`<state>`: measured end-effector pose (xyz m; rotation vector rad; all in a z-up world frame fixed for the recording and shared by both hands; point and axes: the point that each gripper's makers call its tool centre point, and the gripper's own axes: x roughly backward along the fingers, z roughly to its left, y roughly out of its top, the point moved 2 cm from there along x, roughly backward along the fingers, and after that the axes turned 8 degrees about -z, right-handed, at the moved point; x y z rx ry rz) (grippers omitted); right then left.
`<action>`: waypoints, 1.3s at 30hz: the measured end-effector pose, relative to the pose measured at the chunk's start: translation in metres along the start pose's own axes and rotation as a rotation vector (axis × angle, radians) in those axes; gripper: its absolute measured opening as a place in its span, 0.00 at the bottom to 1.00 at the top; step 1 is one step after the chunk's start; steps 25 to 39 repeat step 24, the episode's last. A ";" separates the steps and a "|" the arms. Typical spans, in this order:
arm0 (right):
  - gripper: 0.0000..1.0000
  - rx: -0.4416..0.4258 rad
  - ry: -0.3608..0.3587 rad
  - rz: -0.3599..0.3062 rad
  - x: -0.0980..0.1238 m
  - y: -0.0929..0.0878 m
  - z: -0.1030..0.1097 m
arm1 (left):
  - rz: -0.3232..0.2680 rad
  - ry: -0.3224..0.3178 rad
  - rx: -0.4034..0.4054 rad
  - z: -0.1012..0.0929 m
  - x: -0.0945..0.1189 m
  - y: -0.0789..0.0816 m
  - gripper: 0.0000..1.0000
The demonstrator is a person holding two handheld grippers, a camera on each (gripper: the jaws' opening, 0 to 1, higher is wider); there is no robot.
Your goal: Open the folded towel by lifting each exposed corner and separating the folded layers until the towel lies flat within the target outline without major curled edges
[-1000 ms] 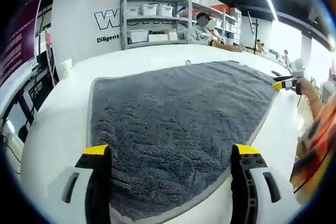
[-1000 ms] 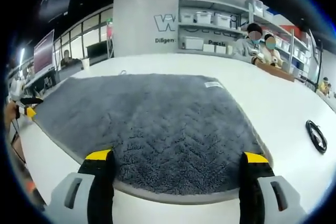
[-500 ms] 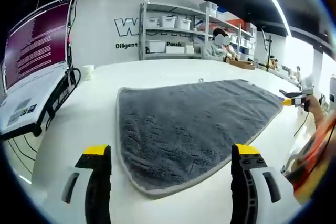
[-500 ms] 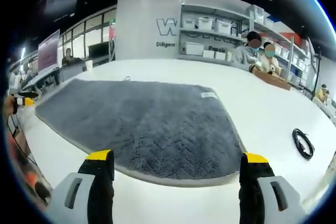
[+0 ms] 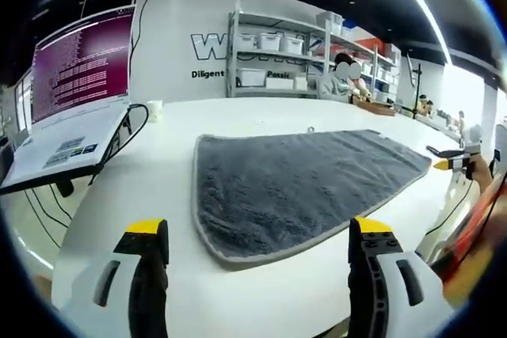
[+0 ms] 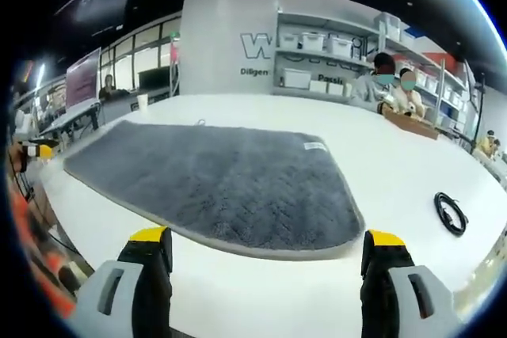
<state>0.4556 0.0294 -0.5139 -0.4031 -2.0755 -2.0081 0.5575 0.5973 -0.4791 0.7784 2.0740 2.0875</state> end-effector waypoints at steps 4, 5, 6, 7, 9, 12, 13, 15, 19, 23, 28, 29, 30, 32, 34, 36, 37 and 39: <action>1.00 -0.015 0.002 0.000 0.000 -0.004 -0.002 | -0.007 -0.006 -0.001 -0.004 0.000 0.003 0.93; 1.00 -0.020 0.003 -0.002 0.000 -0.004 -0.002 | -0.007 -0.007 -0.002 -0.004 -0.001 0.003 0.93; 1.00 -0.023 0.004 -0.003 0.000 -0.005 -0.002 | -0.006 -0.008 -0.003 -0.004 -0.001 0.003 0.92; 1.00 -0.026 0.006 -0.003 -0.001 -0.006 -0.002 | -0.005 -0.010 -0.004 -0.005 -0.001 0.003 0.92; 1.00 -0.029 0.005 0.002 -0.001 -0.008 -0.003 | -0.005 -0.014 -0.004 -0.006 -0.002 0.004 0.92; 1.00 -0.031 0.006 0.007 -0.001 -0.011 -0.003 | -0.005 -0.021 -0.002 -0.008 -0.003 0.004 0.92; 1.00 -0.032 0.008 0.007 -0.001 -0.011 -0.003 | -0.006 -0.023 0.002 -0.009 -0.004 0.004 0.92; 1.00 -0.015 0.018 0.011 -0.001 -0.012 -0.002 | -0.013 -0.028 0.008 -0.010 -0.005 0.005 0.92; 1.00 -0.005 0.025 0.019 -0.001 -0.014 -0.001 | -0.016 -0.037 0.007 -0.012 -0.006 0.006 0.92; 1.00 -0.002 0.026 0.016 -0.001 -0.013 0.000 | -0.017 -0.049 0.012 -0.014 -0.007 0.006 0.91; 1.00 -0.001 0.029 0.013 -0.002 -0.013 0.000 | -0.016 -0.052 0.015 -0.014 -0.007 0.006 0.91; 1.00 -0.001 0.029 0.013 -0.002 -0.013 0.000 | -0.016 -0.052 0.015 -0.014 -0.007 0.006 0.91; 1.00 -0.001 0.029 0.013 -0.002 -0.013 0.000 | -0.016 -0.052 0.015 -0.014 -0.007 0.006 0.91; 1.00 -0.001 0.029 0.013 -0.002 -0.013 0.000 | -0.016 -0.052 0.015 -0.014 -0.007 0.006 0.91; 1.00 -0.001 0.029 0.013 -0.002 -0.013 0.000 | -0.016 -0.052 0.015 -0.014 -0.007 0.006 0.91; 1.00 -0.001 0.029 0.013 -0.002 -0.013 0.000 | -0.016 -0.052 0.015 -0.014 -0.007 0.006 0.91; 1.00 -0.001 0.029 0.013 -0.002 -0.013 0.000 | -0.016 -0.052 0.015 -0.014 -0.007 0.006 0.91; 1.00 -0.001 0.029 0.013 -0.002 -0.013 0.000 | -0.016 -0.052 0.015 -0.014 -0.007 0.006 0.91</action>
